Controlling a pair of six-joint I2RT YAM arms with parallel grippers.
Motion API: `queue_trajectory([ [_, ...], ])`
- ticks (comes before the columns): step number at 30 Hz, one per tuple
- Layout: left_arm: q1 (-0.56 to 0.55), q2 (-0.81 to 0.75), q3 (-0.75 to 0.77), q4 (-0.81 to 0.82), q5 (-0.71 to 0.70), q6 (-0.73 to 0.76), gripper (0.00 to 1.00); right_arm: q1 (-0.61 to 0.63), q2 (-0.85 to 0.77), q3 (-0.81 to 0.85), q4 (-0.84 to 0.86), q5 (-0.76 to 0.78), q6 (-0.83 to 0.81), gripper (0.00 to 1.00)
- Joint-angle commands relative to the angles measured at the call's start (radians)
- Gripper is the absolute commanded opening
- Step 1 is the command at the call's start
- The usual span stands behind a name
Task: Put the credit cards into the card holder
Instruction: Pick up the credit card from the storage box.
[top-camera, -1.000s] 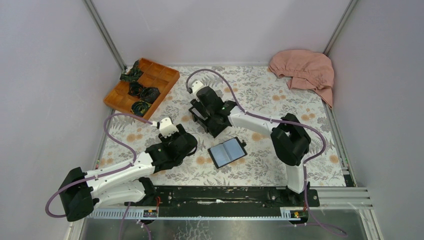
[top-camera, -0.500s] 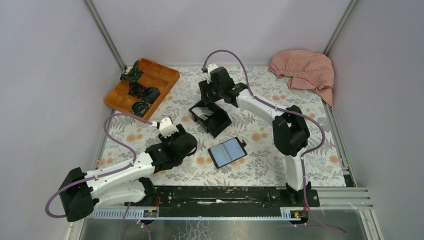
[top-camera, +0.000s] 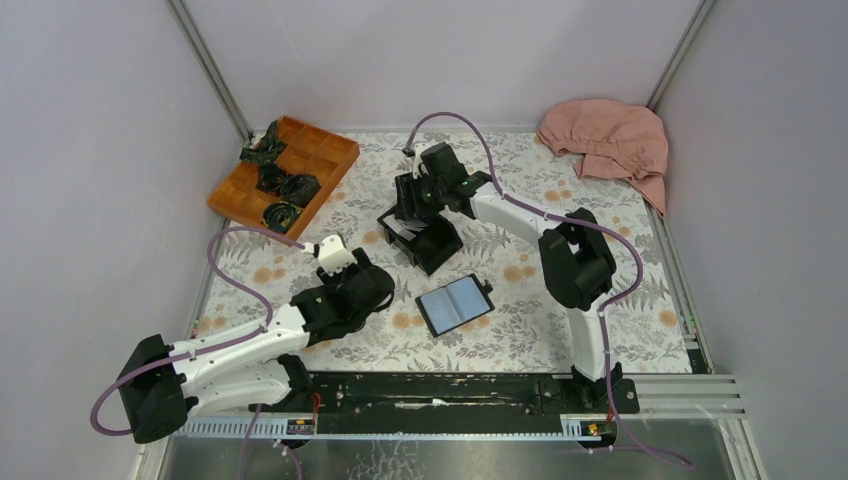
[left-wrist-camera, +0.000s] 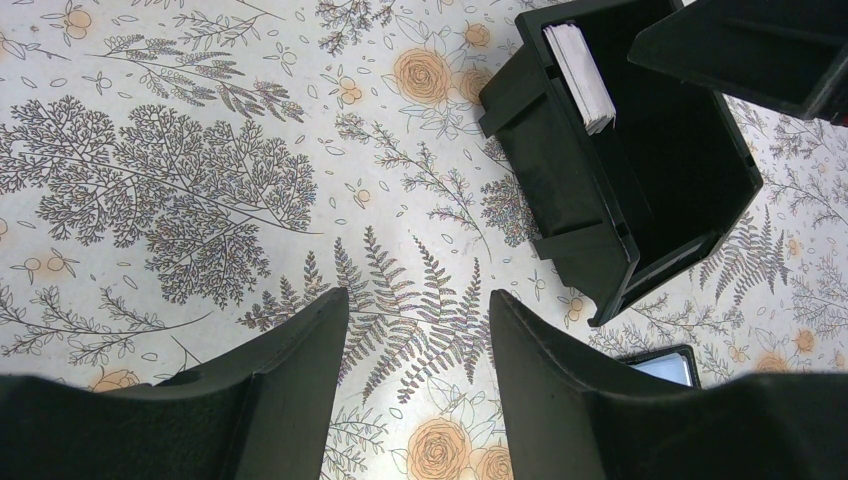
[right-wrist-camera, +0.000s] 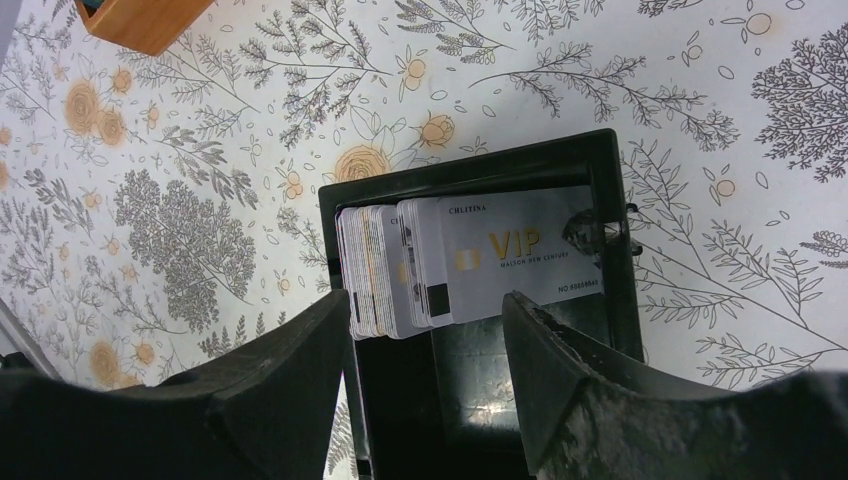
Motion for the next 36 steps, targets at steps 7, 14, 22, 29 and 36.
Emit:
queue_trajectory([
  [7,0.006,-0.004,-0.003,0.038,-0.035,0.001,0.62,0.002,0.037,0.034,0.021,-0.029,0.054,0.67],
  [14,0.007,-0.006,-0.003,0.041,-0.044,0.011,0.61,0.002,0.072,0.048,0.045,-0.04,0.126,0.7],
  [22,0.008,-0.014,-0.007,0.042,-0.048,0.012,0.61,0.001,0.102,0.066,0.053,-0.064,0.197,0.72],
  [29,0.01,-0.014,-0.005,0.053,-0.05,0.022,0.61,0.002,0.115,0.059,0.051,-0.069,0.265,0.71],
  [36,0.01,-0.012,-0.006,0.053,-0.045,0.021,0.61,0.001,0.118,0.04,0.075,-0.125,0.314,0.62],
])
